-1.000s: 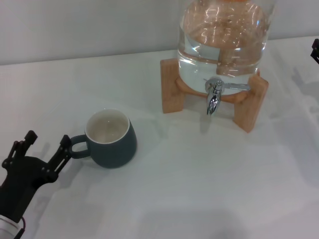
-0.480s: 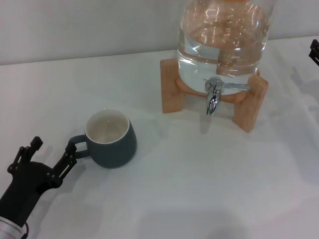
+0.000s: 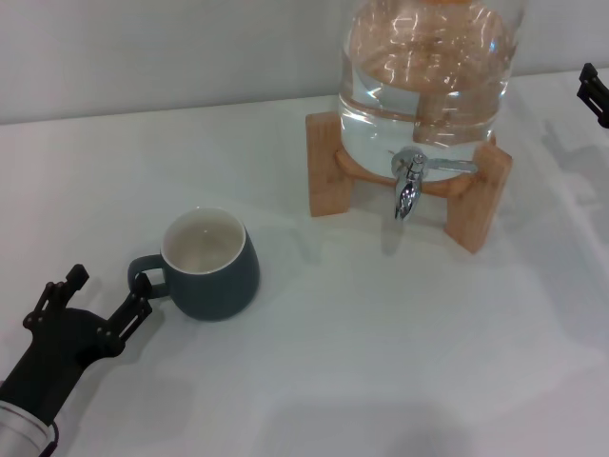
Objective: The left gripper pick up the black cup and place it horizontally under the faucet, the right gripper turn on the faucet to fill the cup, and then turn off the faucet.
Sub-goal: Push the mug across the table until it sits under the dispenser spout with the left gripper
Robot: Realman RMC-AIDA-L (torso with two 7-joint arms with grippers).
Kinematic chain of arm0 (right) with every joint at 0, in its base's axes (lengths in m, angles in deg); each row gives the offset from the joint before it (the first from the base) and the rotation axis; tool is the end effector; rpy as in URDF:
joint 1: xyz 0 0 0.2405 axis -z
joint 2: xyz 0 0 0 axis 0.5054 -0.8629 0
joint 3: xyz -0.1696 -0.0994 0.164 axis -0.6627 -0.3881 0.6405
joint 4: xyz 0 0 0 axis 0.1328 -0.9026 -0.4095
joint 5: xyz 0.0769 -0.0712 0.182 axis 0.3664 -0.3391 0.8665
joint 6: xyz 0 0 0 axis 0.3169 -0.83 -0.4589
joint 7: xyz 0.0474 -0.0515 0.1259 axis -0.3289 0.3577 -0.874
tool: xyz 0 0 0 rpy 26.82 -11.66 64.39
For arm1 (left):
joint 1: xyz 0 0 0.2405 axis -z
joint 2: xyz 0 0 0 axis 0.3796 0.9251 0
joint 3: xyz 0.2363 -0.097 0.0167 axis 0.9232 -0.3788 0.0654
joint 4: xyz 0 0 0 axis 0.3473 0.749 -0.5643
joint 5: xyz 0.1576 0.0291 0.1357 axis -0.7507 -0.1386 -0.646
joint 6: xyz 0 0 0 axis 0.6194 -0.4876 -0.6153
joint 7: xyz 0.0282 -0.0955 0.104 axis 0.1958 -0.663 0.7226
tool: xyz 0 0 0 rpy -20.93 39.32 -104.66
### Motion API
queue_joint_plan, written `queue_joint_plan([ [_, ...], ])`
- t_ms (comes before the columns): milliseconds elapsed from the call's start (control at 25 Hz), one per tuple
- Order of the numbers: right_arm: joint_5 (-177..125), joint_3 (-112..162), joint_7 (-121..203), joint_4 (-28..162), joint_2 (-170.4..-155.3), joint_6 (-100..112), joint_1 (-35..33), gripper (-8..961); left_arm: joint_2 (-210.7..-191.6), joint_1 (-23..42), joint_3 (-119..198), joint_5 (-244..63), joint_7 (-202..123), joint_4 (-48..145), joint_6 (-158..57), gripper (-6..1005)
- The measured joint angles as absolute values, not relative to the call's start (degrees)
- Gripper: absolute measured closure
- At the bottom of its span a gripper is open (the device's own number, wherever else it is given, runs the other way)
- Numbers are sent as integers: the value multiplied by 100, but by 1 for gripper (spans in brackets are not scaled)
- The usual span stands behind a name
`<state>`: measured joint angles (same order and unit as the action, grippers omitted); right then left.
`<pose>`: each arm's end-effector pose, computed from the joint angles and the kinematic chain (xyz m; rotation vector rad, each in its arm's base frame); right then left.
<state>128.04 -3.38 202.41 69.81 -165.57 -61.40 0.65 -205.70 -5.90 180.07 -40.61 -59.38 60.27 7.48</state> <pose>0.3670 0.3673 0.0630 -1.4353 0.6320 0.6349 -0.3255 0.2613 -0.0791 -1.9458 -0.7233 -0.7669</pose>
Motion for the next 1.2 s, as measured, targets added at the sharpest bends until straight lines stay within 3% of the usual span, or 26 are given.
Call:
queue_joint_plan([
  [880, 12824, -299, 20241, 6989, -16553, -6121, 20, 112, -20561, -218, 17935, -4042, -5940, 5996, 406, 124],
  [1200, 12831, -308, 20240, 6990, -16548, -6129, 12, 112, -20561, -152, 17978, -4092, -5919, 5995, 276, 259],
])
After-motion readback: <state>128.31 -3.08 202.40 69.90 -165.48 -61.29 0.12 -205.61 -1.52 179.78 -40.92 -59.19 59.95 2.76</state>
